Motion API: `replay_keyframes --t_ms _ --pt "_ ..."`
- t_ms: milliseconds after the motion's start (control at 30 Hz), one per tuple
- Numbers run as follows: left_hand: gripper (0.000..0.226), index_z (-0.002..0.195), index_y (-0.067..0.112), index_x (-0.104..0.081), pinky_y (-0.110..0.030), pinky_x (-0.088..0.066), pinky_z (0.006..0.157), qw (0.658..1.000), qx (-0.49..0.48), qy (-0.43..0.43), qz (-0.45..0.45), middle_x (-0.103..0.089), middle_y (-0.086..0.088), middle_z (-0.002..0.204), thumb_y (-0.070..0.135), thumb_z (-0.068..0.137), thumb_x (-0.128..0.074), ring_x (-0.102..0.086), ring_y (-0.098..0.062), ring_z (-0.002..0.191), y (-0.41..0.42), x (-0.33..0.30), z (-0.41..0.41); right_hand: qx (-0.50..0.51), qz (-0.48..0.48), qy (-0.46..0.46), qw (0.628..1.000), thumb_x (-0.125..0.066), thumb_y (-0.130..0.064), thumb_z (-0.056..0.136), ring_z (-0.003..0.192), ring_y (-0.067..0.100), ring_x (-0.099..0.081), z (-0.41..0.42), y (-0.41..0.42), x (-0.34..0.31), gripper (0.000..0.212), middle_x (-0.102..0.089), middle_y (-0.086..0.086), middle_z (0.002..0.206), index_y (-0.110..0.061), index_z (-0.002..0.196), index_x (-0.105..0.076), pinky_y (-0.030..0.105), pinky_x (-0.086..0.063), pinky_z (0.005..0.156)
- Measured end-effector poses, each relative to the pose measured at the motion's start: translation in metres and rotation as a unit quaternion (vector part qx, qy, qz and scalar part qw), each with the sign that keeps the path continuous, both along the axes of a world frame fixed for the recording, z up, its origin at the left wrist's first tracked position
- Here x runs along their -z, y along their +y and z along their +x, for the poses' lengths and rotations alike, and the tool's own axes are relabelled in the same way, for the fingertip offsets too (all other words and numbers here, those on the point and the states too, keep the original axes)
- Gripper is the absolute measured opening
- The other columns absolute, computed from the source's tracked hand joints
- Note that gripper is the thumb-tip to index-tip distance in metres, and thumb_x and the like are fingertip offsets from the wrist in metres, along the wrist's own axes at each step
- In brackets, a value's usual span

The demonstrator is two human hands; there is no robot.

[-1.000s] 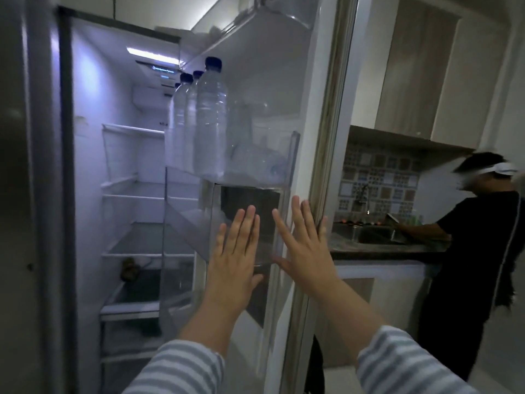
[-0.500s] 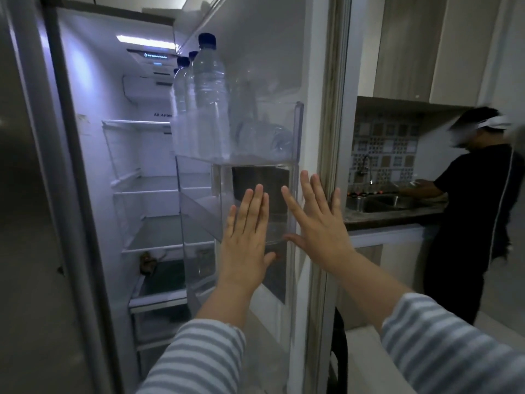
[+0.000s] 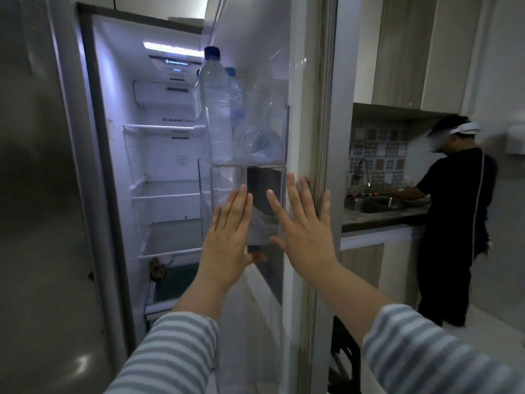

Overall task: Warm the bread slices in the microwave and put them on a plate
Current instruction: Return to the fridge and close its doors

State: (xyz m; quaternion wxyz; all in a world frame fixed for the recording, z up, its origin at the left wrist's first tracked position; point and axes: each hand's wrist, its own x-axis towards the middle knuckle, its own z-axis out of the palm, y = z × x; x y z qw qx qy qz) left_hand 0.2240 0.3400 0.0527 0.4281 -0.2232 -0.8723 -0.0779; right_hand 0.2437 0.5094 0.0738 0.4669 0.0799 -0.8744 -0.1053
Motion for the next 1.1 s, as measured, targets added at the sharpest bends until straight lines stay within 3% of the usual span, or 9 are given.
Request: replay_keyframes --t_ms 133,233,333,400,500,600,867,1100 --pt "0.129 0.153 0.011 0.0 -0.051 -0.014 0.118 1.0 -0.015 -0.012 0.006 0.005 -0.006 0.162 0.052 0.06 -0.08 0.006 -0.023 0.148 -0.049 -0.001 -0.005 0.001 -0.008 -0.004 1.0 -0.074 -0.047 0.074 0.147 0.038 -0.002 0.008 -0.056 -0.003 0.099 -0.001 0.018 0.16 -0.023 0.152 -0.019 0.065 0.001 0.112" --pt "0.132 0.151 0.017 0.009 -0.052 -0.005 0.115 0.995 -0.094 -0.031 -0.006 0.011 -0.003 0.16 0.058 0.061 -0.078 0.008 -0.023 0.148 -0.078 -0.003 -0.004 -0.021 0.005 -0.016 1.0 -0.066 -0.046 0.081 0.147 0.036 -0.004 0.016 -0.092 -0.009 0.083 -0.002 0.017 0.16 -0.019 0.15 -0.029 0.06 0.004 0.112" --pt "0.124 0.144 0.019 0.029 -0.052 0.004 0.115 0.985 -0.162 -0.064 0.006 0.027 0.0 0.154 0.053 0.076 -0.07 0.018 -0.022 0.144 -0.097 -0.004 0.005 -0.072 0.015 -0.002 0.997 -0.07 -0.036 0.078 0.144 0.03 -0.026 0.021 -0.114 -0.011 0.064 -0.029 0.016 0.155 -0.016 0.136 -0.053 0.058 -0.014 0.114" --pt "0.109 0.142 0.018 0.031 -0.053 0.004 0.117 0.979 -0.184 -0.082 0.015 0.033 0.0 0.15 0.046 0.088 -0.059 0.022 -0.021 0.144 -0.103 -0.001 0.016 -0.122 0.016 0.01 0.992 -0.065 -0.028 0.083 0.144 0.028 -0.028 0.024 -0.121 -0.007 0.053 -0.033 0.014 0.154 -0.017 0.133 -0.056 0.056 -0.022 0.114" --pt "0.082 0.144 0.019 0.026 -0.053 0.003 0.118 0.982 -0.161 -0.088 0.044 0.028 0.0 0.154 0.046 0.098 -0.037 0.021 -0.021 0.145 -0.103 0.006 0.036 -0.18 -0.024 0.026 0.983 -0.057 -0.02 0.087 0.145 0.029 -0.023 0.03 -0.121 0.0 0.047 -0.031 0.015 0.155 -0.018 0.134 -0.053 0.056 -0.023 0.114" --pt "0.072 0.152 0.017 0.0 -0.057 -0.006 0.117 0.989 -0.118 -0.023 0.09 0.005 -0.003 0.161 0.038 0.097 -0.041 0.008 -0.022 0.147 -0.1 0.014 0.049 -0.182 -0.077 -0.004 0.98 -0.059 -0.017 0.087 0.146 0.03 -0.02 0.03 -0.113 0.012 0.054 -0.027 0.015 0.156 -0.019 0.14 -0.046 0.056 -0.024 0.114" --pt "0.088 0.152 0.019 -0.005 -0.058 -0.008 0.116 0.986 -0.159 -0.011 0.045 0.004 -0.005 0.161 0.042 0.086 -0.057 0.004 -0.025 0.148 -0.086 0.048 0.032 -0.138 -0.107 -0.147 0.974 -0.045 -0.033 0.098 0.149 0.022 0.006 -0.008 -0.104 0.046 0.065 0.002 0.007 0.162 -0.029 0.153 -0.011 0.047 -0.006 0.119" --pt "0.104 0.152 0.019 0.007 -0.059 0.007 0.114 0.974 -0.225 -0.034 0.001 0.019 -0.005 0.159 0.042 0.082 -0.067 0.015 -0.024 0.147 -0.107 0.058 -0.021 -0.182 -0.087 -0.184 0.962 -0.049 -0.039 0.096 0.146 0.022 0.018 -0.084 -0.124 0.055 0.082 0.02 0.007 0.159 -0.033 0.149 0.013 0.05 -0.005 0.119"
